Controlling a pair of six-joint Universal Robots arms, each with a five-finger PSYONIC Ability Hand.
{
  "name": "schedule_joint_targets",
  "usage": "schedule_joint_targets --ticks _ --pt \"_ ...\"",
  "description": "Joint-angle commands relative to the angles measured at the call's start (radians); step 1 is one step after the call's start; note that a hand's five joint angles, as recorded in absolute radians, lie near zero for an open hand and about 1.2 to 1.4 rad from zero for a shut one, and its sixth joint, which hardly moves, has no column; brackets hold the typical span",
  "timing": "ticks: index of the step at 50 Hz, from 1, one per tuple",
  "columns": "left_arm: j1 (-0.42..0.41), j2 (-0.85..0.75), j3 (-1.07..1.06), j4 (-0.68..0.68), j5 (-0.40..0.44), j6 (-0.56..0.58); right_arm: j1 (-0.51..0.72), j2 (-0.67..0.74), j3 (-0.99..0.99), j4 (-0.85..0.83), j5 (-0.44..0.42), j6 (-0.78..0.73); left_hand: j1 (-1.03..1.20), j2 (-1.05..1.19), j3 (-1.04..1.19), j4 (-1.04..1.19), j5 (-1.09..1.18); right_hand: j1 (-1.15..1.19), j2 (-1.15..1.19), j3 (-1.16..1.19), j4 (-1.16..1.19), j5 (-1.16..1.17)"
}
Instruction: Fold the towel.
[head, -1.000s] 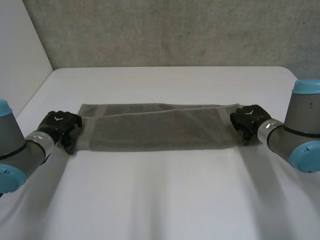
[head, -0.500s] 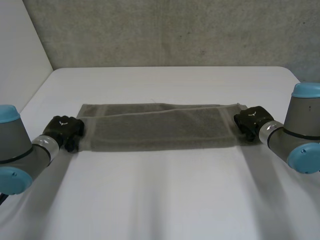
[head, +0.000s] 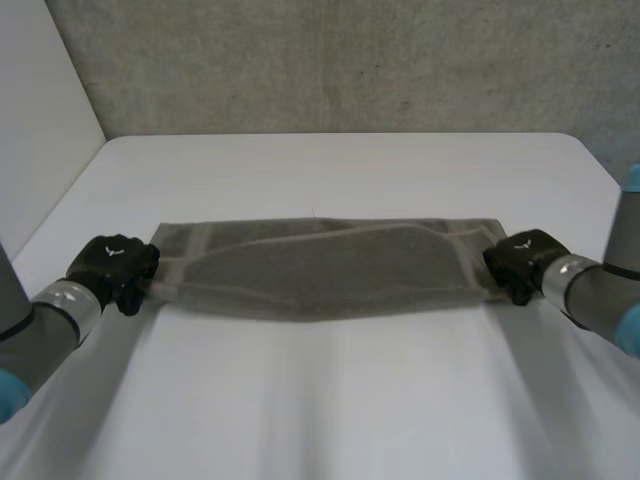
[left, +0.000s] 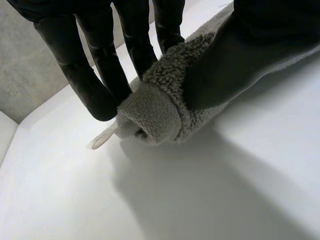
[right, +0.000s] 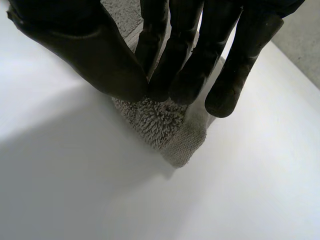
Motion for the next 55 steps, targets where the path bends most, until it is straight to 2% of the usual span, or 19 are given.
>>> schedule_joint_targets --ticks 1,6,7,8,9,10,11,12,13,14,15,23,28,33,35,41,46,55 --pt "0.022 0.088 -0.121 0.002 0.046 0.003 -0.108 -0.137 0.166 0.010 -0.060 -0.096 0.010 -0.076 -0.131 -0.110 -0.241 0.106 0.071 0.070 0.061 0.061" --pt "0.047 0.132 -0.200 0.000 0.086 0.007 -0.148 -0.203 0.205 0.022 -0.088 -0.140 0.010 -0.076 -0.131 -0.110 -0.241 0.106 0.071 0.070 0.061 0.061" --pt "0.048 0.140 -0.217 0.000 0.095 0.014 -0.148 -0.212 0.210 0.031 -0.093 -0.148 -0.158 -0.244 -0.299 -0.278 -0.409 0.101 0.066 0.065 0.056 0.056" --pt "0.048 0.140 -0.220 0.000 0.099 0.023 -0.148 -0.212 0.210 0.031 -0.093 -0.148 -0.421 -0.507 -0.563 -0.541 -0.672 0.101 0.066 0.065 0.056 0.056" --pt "0.048 0.140 -0.220 0.000 0.099 0.023 -0.150 -0.214 0.208 0.043 -0.093 -0.149 -0.424 -0.510 -0.565 -0.544 -0.675 -0.170 -0.204 -0.205 -0.214 -0.214" --pt "0.048 0.140 -0.217 -0.001 0.097 0.035 -0.151 -0.212 0.200 0.054 -0.097 -0.149 -0.767 -0.853 -0.908 -0.887 -1.018 -0.437 -0.471 -0.472 -0.481 -0.481" --pt "0.050 0.142 -0.210 -0.001 0.094 0.052 -0.151 -0.212 0.200 0.054 -0.097 -0.149 -1.052 -1.138 -1.194 -1.172 -1.303 -0.440 -0.474 -0.475 -0.484 -0.484" --pt "0.050 0.142 -0.210 -0.001 0.094 0.052 -0.150 -0.214 0.193 0.060 -0.100 -0.146 -1.055 -1.141 -1.197 -1.175 -1.306 -0.692 -0.727 -0.728 -0.737 -0.737" --pt "0.054 0.140 -0.195 0.000 0.088 0.078 -0.150 -0.214 0.193 0.060 -0.100 -0.146 -1.169 -1.254 -1.310 -1.288 -1.420 -0.695 -0.729 -0.730 -0.740 -0.739" --pt "0.054 0.140 -0.194 0.000 0.088 0.078 -0.148 -0.215 0.185 0.056 -0.102 -0.143 -1.170 -1.256 -1.311 -1.290 -1.421 -0.826 -0.860 -0.861 -0.870 -0.870" --pt "0.057 0.140 -0.173 0.000 0.088 0.102 -0.145 -0.214 0.171 0.056 -0.100 -0.139 -1.173 -1.258 -1.314 -1.293 -1.424 -0.844 -0.879 -0.880 -0.889 -0.889" --pt "0.036 0.108 -0.030 0.007 0.082 0.132 -0.133 -0.212 0.133 0.045 -0.090 -0.107 -1.167 -1.253 -1.308 -1.287 -1.418 -0.842 -0.876 -0.877 -0.886 -0.886" --pt "-0.004 0.014 0.076 0.000 0.062 0.130 -0.125 -0.204 0.137 0.005 -0.091 -0.073 -1.149 -1.235 -1.291 -1.269 -1.400 -0.839 -0.873 -0.874 -0.883 -0.883" --pt "-0.044 -0.096 0.169 -0.013 0.005 0.136 -0.105 -0.194 0.150 -0.039 -0.088 -0.065 -1.120 -1.206 -1.261 -1.240 -1.371 -0.833 -0.867 -0.868 -0.878 -0.877" --pt "-0.045 -0.159 0.229 -0.053 -0.022 0.136 -0.107 -0.187 0.153 -0.042 -0.088 -0.065 -1.091 -1.177 -1.232 -1.211 -1.342 -0.836 -0.870 -0.871 -0.880 -0.880" --pt "-0.048 -0.231 0.321 -0.148 -0.026 0.129 -0.113 -0.171 0.154 -0.045 -0.088 -0.067 -0.994 -1.079 -1.135 -1.113 -1.245 -0.836 -0.870 -0.871 -0.880 -0.880" --pt "-0.050 -0.285 0.419 -0.274 -0.021 0.077 -0.113 -0.161 0.157 -0.049 -0.088 -0.070 -0.909 -0.995 -1.050 -1.029 -1.160 -0.836 -0.870 -0.871 -0.880 -0.880" --pt "-0.061 -0.302 0.493 -0.319 -0.020 -0.049 -0.113 -0.137 0.164 -0.055 -0.088 -0.076 -0.800 -0.886 -0.941 -0.920 -1.051 -0.836 -0.870 -0.871 -0.880 -0.880"
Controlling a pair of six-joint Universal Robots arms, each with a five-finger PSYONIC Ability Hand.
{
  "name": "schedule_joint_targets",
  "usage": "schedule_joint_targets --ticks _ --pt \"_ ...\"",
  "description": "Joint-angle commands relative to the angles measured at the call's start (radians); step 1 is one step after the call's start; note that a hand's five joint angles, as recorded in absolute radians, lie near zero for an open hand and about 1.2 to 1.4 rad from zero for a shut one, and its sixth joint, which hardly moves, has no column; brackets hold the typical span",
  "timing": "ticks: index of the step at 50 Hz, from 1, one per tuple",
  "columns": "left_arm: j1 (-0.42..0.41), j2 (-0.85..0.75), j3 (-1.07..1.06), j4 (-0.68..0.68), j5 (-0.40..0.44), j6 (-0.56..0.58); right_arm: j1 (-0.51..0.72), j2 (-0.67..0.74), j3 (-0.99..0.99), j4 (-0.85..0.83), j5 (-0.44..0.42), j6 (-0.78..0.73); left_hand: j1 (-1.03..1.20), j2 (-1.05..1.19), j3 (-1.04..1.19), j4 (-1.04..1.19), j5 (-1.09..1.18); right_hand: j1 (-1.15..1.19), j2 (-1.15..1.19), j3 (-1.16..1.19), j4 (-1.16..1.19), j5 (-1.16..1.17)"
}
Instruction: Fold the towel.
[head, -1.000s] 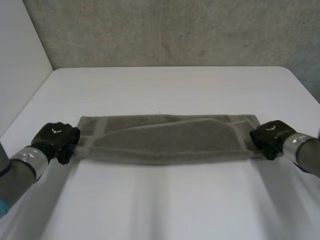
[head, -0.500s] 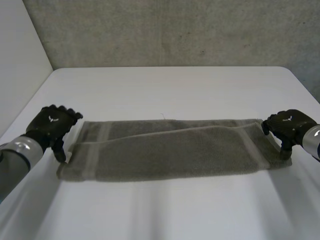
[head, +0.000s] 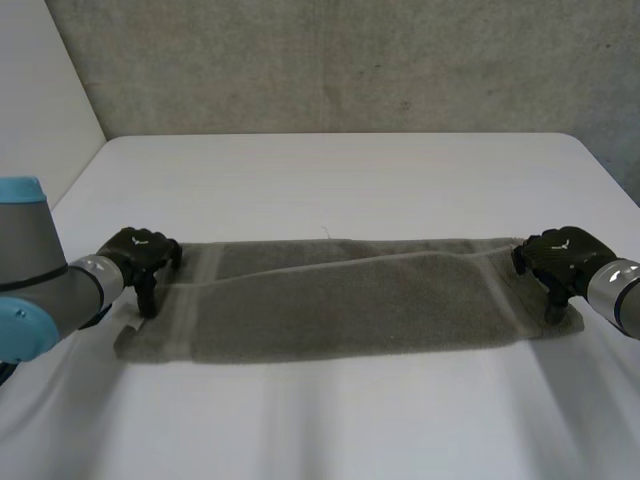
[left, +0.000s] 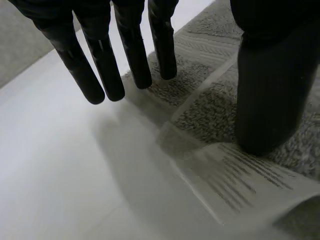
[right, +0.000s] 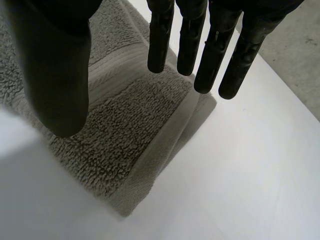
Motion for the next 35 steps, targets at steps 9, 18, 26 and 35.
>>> schedule_joint_targets --ticks 9,18,26,35 --pt "-0.018 -0.043 0.094 -0.109 0.001 -0.091 0.000 0.018 0.002 -0.004 0.000 -0.004 -0.021 -0.020 -0.021 -0.021 -0.196 -0.031 -0.041 -0.039 -0.032 -0.006" --pt "-0.018 -0.069 0.126 -0.124 0.001 -0.090 0.001 0.024 0.008 -0.009 0.001 -0.005 -0.024 -0.023 -0.024 -0.024 -0.199 -0.025 -0.036 -0.033 -0.026 -0.001" --pt "-0.018 -0.086 0.141 -0.127 -0.002 -0.091 0.003 0.024 0.016 -0.018 0.001 -0.015 -0.006 -0.005 -0.006 -0.007 -0.181 -0.025 -0.036 -0.033 -0.026 -0.001" --pt "-0.020 -0.076 0.137 -0.129 -0.002 -0.099 0.003 0.027 0.016 -0.023 0.001 -0.022 0.252 0.253 0.251 0.251 0.077 -0.025 -0.036 -0.033 -0.026 -0.001"
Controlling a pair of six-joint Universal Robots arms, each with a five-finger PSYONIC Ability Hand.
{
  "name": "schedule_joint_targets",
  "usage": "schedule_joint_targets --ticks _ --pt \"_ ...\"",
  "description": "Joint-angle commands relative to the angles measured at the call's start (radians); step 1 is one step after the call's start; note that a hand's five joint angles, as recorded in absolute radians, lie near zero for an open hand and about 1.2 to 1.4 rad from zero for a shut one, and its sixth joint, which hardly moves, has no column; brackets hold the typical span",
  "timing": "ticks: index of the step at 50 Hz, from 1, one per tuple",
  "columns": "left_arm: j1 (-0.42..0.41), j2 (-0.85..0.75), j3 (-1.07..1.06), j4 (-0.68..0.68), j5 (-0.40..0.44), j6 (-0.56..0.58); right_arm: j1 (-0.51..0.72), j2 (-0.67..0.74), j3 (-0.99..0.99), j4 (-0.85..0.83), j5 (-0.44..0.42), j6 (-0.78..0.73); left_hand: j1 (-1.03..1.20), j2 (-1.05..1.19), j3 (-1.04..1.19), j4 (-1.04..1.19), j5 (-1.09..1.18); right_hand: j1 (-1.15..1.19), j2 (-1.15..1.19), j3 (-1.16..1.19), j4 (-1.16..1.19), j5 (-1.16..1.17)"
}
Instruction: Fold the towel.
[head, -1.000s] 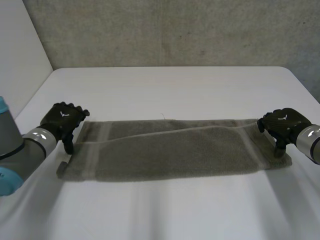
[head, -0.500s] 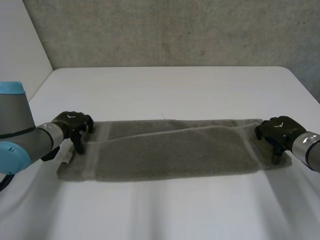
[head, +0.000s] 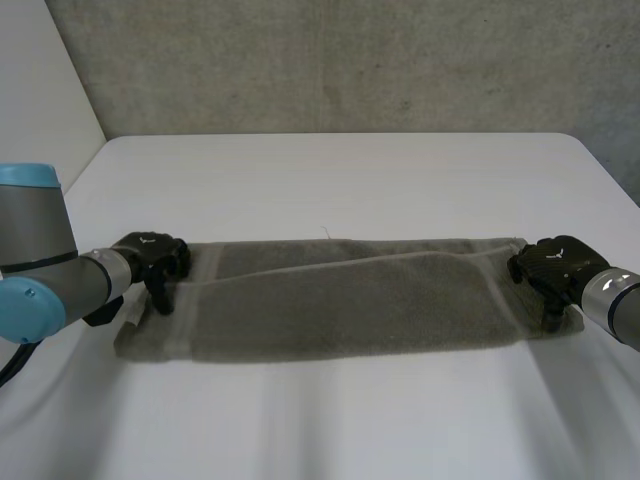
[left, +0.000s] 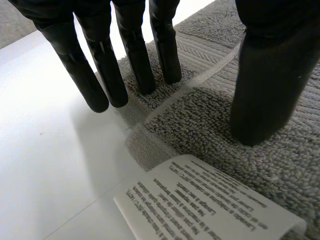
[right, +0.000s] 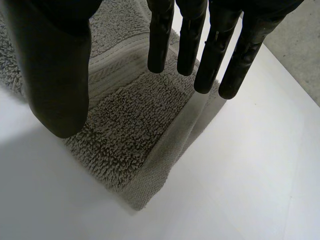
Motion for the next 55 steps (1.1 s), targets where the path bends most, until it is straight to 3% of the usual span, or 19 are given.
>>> schedule_joint_targets --ticks 1,32,37,39,50,55 --pt "-0.006 0.011 -0.008 0.000 0.000 -0.005 0.000 0.004 0.000 -0.004 0.000 -0.004 0.038 0.040 0.039 0.041 -0.106 -0.025 -0.036 -0.033 -0.026 -0.001" --pt "-0.031 0.045 -0.082 0.000 -0.005 0.004 0.006 0.014 0.018 -0.006 0.003 -0.045 0.011 0.014 0.013 0.015 -0.132 -0.028 -0.039 -0.036 -0.029 -0.004" --pt "-0.029 0.041 -0.080 0.001 -0.006 0.004 0.006 0.014 0.020 -0.006 0.003 -0.045 0.211 0.214 0.213 0.214 0.068 -0.028 -0.039 -0.036 -0.029 -0.004" --pt "-0.031 0.041 -0.079 0.003 -0.006 0.006 0.006 0.014 0.020 -0.006 0.003 -0.045 0.535 0.538 0.536 0.538 0.392 -0.028 -0.039 -0.036 -0.029 -0.004" --pt "-0.034 0.072 -0.068 0.064 -0.031 0.001 0.008 0.029 0.021 -0.006 0.003 -0.048 0.536 0.539 0.538 0.540 0.393 -0.028 -0.039 -0.036 -0.029 -0.004" --pt "-0.057 0.083 -0.039 0.160 -0.037 -0.008 0.011 0.035 0.021 -0.006 0.005 -0.053 0.536 0.539 0.538 0.540 0.393 -0.028 -0.039 -0.036 -0.029 -0.004"
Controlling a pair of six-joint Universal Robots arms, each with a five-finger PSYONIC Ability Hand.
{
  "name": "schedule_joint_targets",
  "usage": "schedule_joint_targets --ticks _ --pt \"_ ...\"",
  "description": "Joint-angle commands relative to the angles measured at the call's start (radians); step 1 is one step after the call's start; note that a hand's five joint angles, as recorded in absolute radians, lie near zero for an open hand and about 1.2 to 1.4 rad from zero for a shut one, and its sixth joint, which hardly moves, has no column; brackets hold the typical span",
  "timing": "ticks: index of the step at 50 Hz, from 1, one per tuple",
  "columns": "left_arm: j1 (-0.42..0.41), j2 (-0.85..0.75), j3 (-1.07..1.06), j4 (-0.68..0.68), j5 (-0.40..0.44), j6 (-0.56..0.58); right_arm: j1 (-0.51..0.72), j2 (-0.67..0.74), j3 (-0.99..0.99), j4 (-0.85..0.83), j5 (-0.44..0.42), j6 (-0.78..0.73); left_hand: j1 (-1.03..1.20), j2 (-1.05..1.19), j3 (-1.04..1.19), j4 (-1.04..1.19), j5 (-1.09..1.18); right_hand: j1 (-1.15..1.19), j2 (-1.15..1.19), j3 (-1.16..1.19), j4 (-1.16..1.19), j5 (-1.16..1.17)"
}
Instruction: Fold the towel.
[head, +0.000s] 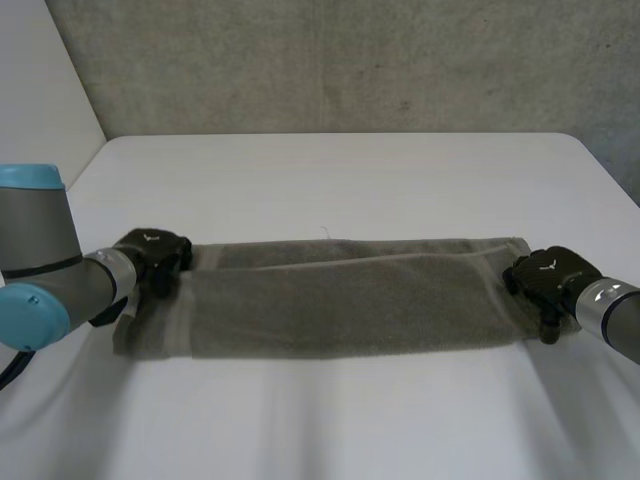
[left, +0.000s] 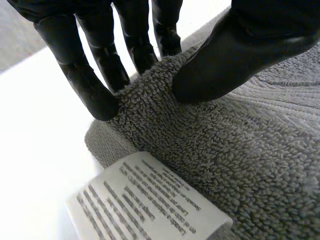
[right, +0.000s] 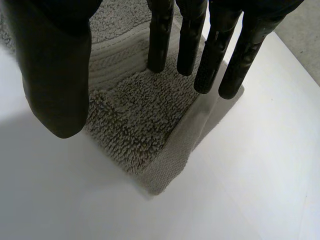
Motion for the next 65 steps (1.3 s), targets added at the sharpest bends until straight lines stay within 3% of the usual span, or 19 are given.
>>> schedule_joint_targets --ticks 1,16,25,27,28,30,31,32,34,45,50,60,65 --pt "-0.023 0.014 0.029 0.100 -0.010 -0.009 0.004 0.010 0.000 0.000 0.002 -0.004 0.232 -0.056 -0.125 -0.109 -0.279 -0.028 -0.039 -0.036 -0.029 -0.004" --pt "-0.057 -0.171 0.268 0.158 -0.082 0.005 -0.001 -0.003 0.005 -0.064 0.006 0.015 0.232 -0.056 -0.125 -0.109 -0.279 -0.098 -0.109 -0.106 -0.099 -0.074" --pt "-0.069 -0.202 0.270 0.154 -0.082 0.014 -0.002 -0.014 0.005 -0.087 0.006 0.034 0.168 -0.120 -0.189 -0.173 -0.344 -0.133 -0.144 -0.142 -0.134 -0.109" --pt "-0.069 -0.204 0.266 0.146 -0.082 0.031 -0.002 -0.025 0.006 -0.095 0.006 0.045 -0.048 -0.336 -0.405 -0.389 -0.560 -0.133 -0.144 -0.142 -0.134 -0.109" --pt "-0.069 -0.204 0.266 0.146 -0.082 0.031 -0.002 -0.025 0.006 -0.095 0.006 0.045 -0.049 -0.337 -0.406 -0.390 -0.561 -0.133 -0.144 -0.142 -0.134 -0.109" --pt "-0.069 -0.202 0.256 0.122 -0.084 0.049 -0.001 -0.025 0.008 -0.097 0.006 0.046 -0.610 -0.897 -0.967 -0.951 -1.121 -0.130 -0.141 -0.139 -0.131 -0.107" --pt "-0.069 -0.202 0.256 0.122 -0.084 0.049 -0.001 -0.025 0.008 -0.097 0.006 0.046 -0.613 -0.901 -0.970 -0.954 -1.125 -0.130 -0.141 -0.139 -0.131 -0.107" --pt "-0.069 -0.199 0.249 0.110 -0.084 0.058 -0.001 -0.026 0.008 -0.098 0.006 0.046 -0.872 -1.159 -1.229 -1.213 -1.383 -0.128 -0.138 -0.136 -0.129 -0.104" --pt "-0.069 -0.192 0.241 0.097 -0.085 0.069 0.001 -0.025 0.008 -0.100 0.005 0.049 -0.967 -1.255 -1.324 -1.308 -1.479 -0.128 -0.138 -0.136 -0.128 -0.104" --pt "-0.071 -0.038 0.097 0.092 -0.134 0.085 0.010 -0.014 -0.141 -0.115 0.011 0.170 -0.968 -1.256 -1.325 -1.309 -1.480 -0.104 -0.115 -0.112 -0.105 -0.080" --pt "-0.075 0.071 -0.015 0.116 -0.133 0.075 0.024 0.072 -0.276 -0.081 0.012 0.233 -0.968 -1.256 -1.325 -1.309 -1.480 -0.104 -0.115 -0.112 -0.105 -0.080" --pt "-0.103 0.190 -0.256 0.302 -0.130 0.042 0.065 0.319 -0.679 0.251 0.012 0.247 -0.968 -1.256 -1.325 -1.309 -1.480 -0.101 -0.112 -0.109 -0.102 -0.077" --pt "-0.120 0.183 -0.276 0.330 -0.131 0.043 0.062 0.351 -0.786 0.333 0.012 0.270 -0.968 -1.256 -1.325 -1.309 -1.480 -0.095 -0.106 -0.104 -0.096 -0.071"
